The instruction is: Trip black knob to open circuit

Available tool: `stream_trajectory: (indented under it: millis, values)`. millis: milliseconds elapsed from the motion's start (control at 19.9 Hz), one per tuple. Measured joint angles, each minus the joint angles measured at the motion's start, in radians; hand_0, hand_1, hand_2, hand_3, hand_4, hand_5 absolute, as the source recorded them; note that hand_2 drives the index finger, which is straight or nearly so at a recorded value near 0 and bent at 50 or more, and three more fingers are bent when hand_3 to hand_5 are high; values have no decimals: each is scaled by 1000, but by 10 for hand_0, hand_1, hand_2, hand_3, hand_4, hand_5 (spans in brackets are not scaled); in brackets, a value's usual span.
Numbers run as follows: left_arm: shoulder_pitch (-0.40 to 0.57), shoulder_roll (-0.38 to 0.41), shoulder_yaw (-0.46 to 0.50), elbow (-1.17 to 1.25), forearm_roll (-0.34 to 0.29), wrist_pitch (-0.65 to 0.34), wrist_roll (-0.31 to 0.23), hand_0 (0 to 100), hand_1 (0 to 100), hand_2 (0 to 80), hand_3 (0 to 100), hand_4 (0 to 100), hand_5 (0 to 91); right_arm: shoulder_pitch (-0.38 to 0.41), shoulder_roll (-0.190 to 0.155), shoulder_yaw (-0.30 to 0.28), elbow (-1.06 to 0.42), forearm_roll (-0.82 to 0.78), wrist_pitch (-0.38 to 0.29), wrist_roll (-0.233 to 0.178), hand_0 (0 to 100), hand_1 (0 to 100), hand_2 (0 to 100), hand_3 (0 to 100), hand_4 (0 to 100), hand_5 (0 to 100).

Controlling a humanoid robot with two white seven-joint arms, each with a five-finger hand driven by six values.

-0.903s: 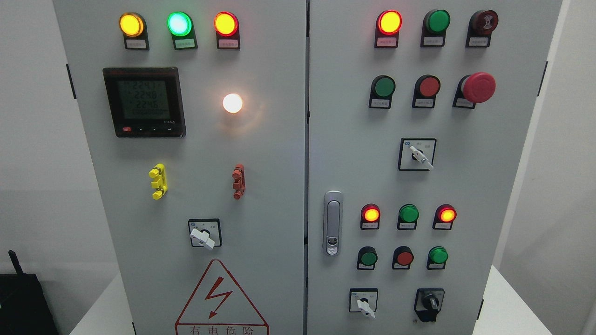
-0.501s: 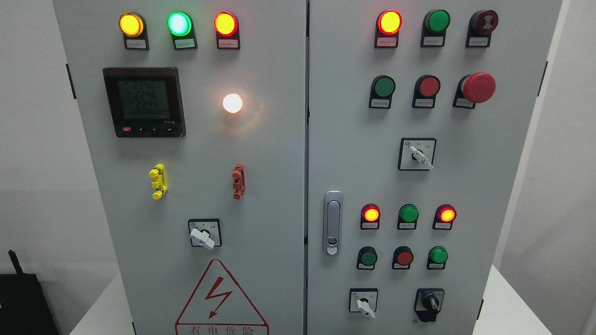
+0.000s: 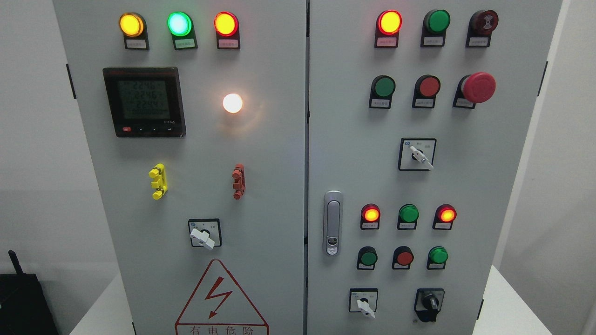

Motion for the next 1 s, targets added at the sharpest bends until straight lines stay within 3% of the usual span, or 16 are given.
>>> stream_trajectory:
  millis: [201,451,552,652,702,802,1003]
  values:
    - [0,0,0,0,0,0,0,120,389,0,0,0,0,0,7,-20,-11,-10,-41,0,0,137,0,0,0,0]
    - [0,0,0,0,0,0,0,120,389,0,0,0,0,33,11,-76,-129,-10,-59,0,0,122,0,0,0,0]
    - [0,0,0,0,0,0,0,120,389,0,0,0,0,50,11,-99,-167,-10,-60,0,0,121,0,76,4,0]
    - [0,0,0,0,0,0,0,120,389,0,0,0,0,66,11,-105,-248,-10,-60,0,0,121,0,276,181,0]
    - [0,0,0,0,0,0,0,120,389,0,0,0,0,67,11,-105,-278,-10,-61,1,0,120,0,299,202,0]
    - [0,0,0,0,0,0,0,120,389,0,0,0,0,78,11,-106,-319,-10,-73,1,0,108,0,449,340,153]
    - [0,0,0,0,0,0,0,120,389,0,0,0,0,87,11,-107,-377,-9,-142,4,0,100,0,628,445,304]
